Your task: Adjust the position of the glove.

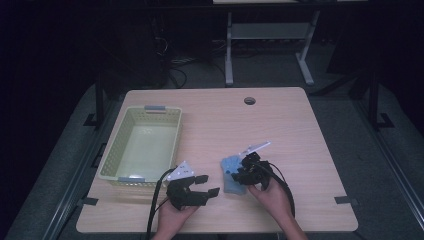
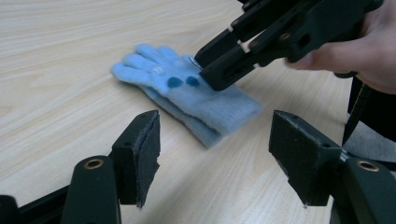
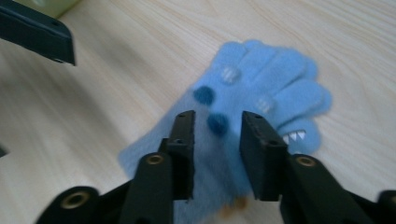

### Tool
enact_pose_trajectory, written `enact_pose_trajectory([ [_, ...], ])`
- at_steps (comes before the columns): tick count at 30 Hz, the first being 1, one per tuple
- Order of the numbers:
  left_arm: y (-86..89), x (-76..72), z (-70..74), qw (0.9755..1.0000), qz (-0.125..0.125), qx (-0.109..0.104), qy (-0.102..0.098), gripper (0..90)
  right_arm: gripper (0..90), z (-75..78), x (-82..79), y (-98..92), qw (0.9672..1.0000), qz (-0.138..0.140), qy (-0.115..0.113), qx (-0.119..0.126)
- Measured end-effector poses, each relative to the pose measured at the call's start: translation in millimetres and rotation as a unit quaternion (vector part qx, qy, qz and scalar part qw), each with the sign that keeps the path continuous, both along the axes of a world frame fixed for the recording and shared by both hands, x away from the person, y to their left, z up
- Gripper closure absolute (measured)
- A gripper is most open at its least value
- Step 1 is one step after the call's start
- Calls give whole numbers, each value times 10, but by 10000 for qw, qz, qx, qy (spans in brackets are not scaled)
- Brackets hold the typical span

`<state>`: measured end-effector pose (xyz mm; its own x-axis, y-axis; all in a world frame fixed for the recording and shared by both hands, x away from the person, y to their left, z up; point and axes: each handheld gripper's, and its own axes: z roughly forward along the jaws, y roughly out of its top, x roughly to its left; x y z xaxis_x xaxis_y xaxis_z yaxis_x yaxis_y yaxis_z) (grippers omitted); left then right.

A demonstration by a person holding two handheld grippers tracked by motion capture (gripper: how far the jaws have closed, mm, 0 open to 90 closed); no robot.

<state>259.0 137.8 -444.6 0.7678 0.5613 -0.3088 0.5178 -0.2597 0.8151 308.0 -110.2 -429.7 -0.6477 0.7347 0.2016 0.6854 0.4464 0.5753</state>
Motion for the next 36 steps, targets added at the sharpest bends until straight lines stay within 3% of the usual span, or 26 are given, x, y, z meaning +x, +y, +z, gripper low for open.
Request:
enact_pose_trajectory([
  [7, -49, 15, -39, 9998, -74, 103, 174, 349, 492, 9, -76, -227, 9985, -252, 76, 476],
  [10, -65, 9, -53, 9997, -80, 116, 210, 342, 462, -69, -149, -343, 9964, -354, 266, 725],
  [16, -53, 22, -81, 9993, -80, 136, 333, 322, 423, -147, -139, -457, 9933, -465, 335, 1003],
  [18, -44, 25, -88, 9991, -81, 93, 399, 314, 417, -153, -130, -488, 9907, -507, 388, 1203],
  [22, -48, 49, -93, 9984, -22, -60, 560, 303, 418, -157, -129, -511, 9903, -530, 406, 1218],
  [25, -59, 75, -80, 9973, 75, -180, 706, 294, 420, -176, -114, -537, 9874, -612, 538, 1357],
  [30, -127, 112, -40, 9964, 116, -198, 821, 307, 415, -201, -101, -551, 9865, -619, 625, 1380],
  [33, -183, 219, -69, 9933, 196, -306, 1093, 318, 420, -224, -93, -541, 9844, -631, 751, 1463],
  [36, -217, 269, -104, 9921, 291, -296, 1187, 313, 422, -246, -89, -541, 9831, -642, 768, 1532],
])
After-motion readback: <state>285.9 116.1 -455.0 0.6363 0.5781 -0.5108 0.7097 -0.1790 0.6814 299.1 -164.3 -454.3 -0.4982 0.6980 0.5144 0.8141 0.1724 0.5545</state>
